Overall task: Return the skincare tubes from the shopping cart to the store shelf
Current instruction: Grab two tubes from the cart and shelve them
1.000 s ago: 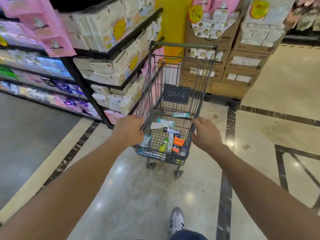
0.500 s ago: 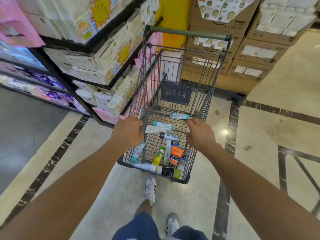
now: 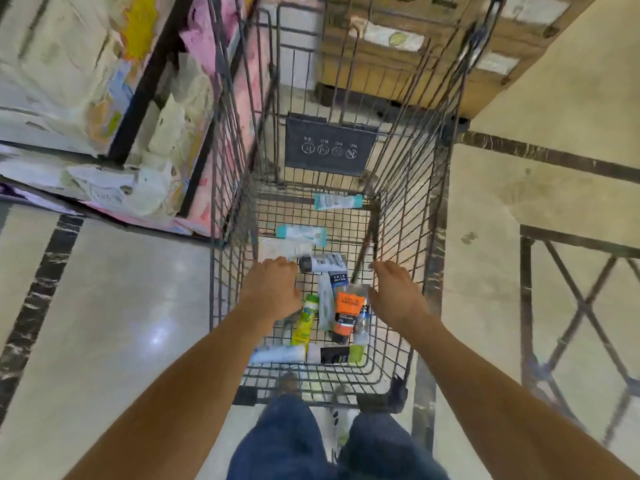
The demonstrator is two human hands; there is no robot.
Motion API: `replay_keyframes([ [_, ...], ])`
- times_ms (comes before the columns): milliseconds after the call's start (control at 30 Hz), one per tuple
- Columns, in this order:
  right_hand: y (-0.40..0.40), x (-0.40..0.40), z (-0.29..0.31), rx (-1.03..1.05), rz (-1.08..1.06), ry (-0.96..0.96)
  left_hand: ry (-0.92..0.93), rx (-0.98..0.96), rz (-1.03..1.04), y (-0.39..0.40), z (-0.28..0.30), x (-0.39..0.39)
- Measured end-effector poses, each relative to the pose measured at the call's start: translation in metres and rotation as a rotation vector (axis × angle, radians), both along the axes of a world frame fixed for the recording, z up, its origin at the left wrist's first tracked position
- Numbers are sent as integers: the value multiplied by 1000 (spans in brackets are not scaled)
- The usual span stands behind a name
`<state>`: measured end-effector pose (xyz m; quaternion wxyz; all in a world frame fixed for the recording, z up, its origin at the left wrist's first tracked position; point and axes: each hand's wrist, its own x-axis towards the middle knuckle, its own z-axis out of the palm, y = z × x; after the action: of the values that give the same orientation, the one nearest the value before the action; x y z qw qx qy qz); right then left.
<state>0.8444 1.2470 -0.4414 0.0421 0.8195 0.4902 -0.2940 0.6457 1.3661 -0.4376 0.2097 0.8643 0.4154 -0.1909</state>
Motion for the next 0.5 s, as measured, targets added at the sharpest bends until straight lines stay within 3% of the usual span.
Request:
replay_keyframes([
  [100,7,2,-36,37,-330,118,-10,-86,48,4,-41,8],
  [233,7,7,-84,-26,-665,215,11,-140,-51,7,-97,20],
  [500,5,-9,-180,-67,-630,243,-58,29,-205,21,-194,56],
])
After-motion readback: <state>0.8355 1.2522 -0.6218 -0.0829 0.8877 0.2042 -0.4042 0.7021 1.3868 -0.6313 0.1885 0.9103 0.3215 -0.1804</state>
